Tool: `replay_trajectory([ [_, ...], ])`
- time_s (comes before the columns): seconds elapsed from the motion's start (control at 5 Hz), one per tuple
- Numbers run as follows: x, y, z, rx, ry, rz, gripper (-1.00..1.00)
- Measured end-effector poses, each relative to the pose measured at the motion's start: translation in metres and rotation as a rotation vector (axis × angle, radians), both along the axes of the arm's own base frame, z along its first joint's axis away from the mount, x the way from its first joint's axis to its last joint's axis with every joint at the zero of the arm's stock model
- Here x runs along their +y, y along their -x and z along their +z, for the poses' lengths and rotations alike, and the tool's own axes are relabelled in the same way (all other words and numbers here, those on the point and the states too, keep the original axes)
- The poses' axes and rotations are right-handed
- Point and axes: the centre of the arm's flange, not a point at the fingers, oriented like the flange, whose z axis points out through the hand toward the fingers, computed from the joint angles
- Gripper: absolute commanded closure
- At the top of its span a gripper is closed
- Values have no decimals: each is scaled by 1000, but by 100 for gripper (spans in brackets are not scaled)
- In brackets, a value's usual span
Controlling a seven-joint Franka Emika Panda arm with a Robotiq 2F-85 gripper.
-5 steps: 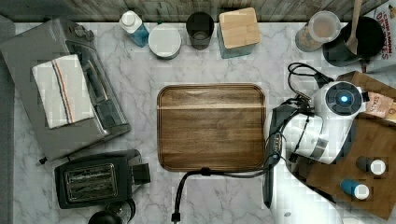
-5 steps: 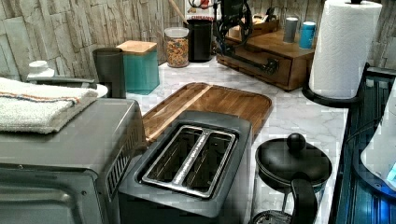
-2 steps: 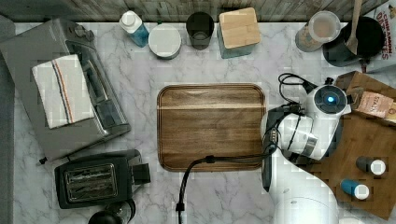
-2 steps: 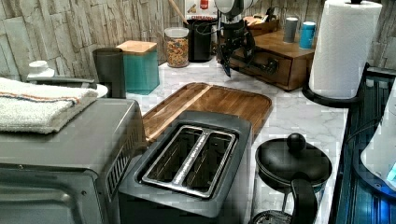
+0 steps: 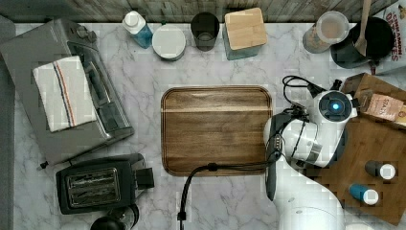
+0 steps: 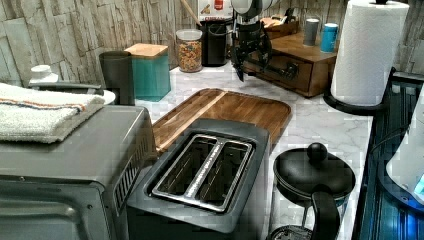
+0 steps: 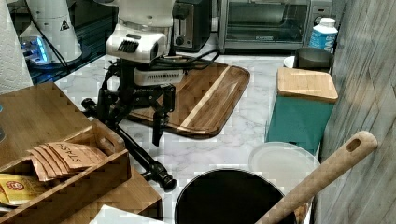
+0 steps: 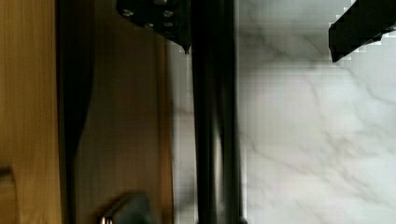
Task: Open the drawer.
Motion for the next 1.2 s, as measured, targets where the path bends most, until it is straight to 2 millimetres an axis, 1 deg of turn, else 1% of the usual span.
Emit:
replay_trajectory([
  [0.2,-8,5,1,-12,-66,59,-100],
  [0.4,-16,9,3,-41,-118,48,-100],
  [0.6,-15,8,5,-56,-122,-4,-100],
  [0.8,-3,1,6,-68,-125,-106,-100],
  [1.0,25,-13,10,-79,-135,-163,-100],
  [1.2,63,-27,11,-103,-138,-185,-100],
])
